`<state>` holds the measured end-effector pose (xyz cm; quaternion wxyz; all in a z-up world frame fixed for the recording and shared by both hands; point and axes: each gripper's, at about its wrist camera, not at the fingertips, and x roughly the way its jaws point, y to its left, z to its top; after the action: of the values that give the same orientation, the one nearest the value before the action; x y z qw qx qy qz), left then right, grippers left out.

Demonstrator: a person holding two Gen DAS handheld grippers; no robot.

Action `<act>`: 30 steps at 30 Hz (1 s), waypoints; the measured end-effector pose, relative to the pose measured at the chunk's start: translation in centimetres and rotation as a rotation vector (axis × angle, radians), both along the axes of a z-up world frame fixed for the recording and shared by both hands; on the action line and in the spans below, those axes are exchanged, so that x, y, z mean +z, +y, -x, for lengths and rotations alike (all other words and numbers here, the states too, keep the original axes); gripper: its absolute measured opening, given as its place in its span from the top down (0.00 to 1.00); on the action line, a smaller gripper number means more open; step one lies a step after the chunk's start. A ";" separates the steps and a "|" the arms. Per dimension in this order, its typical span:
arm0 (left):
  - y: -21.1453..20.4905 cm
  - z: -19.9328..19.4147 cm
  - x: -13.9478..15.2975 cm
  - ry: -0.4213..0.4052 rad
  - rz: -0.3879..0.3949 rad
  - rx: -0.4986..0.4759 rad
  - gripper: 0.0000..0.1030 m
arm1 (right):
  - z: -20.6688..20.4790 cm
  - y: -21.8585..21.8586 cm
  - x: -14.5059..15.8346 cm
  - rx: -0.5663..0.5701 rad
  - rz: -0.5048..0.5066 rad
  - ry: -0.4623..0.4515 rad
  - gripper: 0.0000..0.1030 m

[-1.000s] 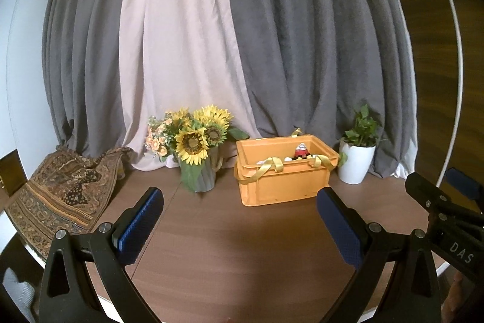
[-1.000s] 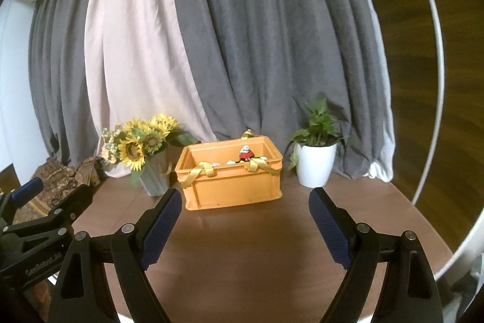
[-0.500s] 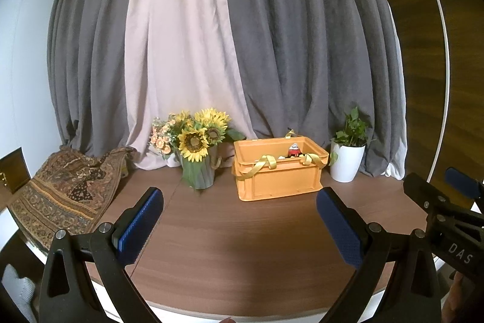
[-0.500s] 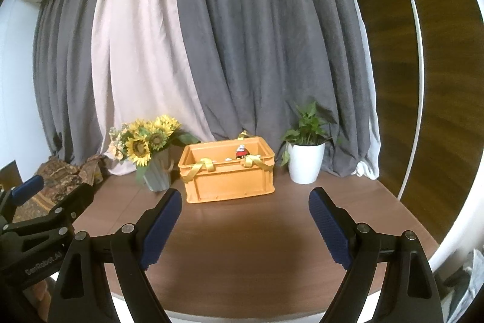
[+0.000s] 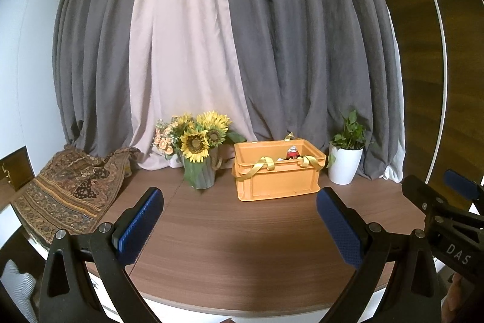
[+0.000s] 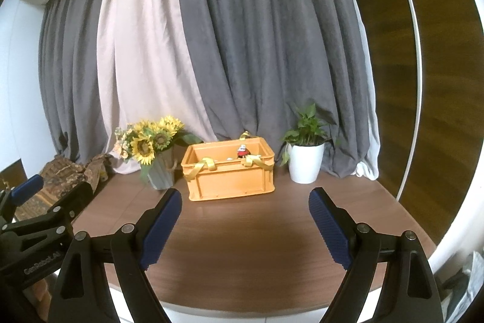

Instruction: Organize soft objects

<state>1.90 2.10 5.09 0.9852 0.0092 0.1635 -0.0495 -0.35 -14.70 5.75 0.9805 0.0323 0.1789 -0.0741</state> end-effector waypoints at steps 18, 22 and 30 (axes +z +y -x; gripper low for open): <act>-0.3 0.4 0.3 -0.002 -0.002 -0.001 0.00 | 0.3 -0.2 0.3 -0.001 0.002 -0.012 0.15; -0.3 0.4 0.3 0.000 -0.001 -0.003 0.00 | 0.3 -0.2 0.3 -0.002 0.007 -0.014 0.15; -0.5 0.5 0.4 -0.001 -0.002 -0.003 0.00 | 0.4 -0.1 0.3 -0.004 0.006 -0.015 0.15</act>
<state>1.45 1.61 5.47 0.9853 0.0104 0.1629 -0.0509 -0.72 -14.81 6.05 0.9818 0.0304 0.1713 -0.0762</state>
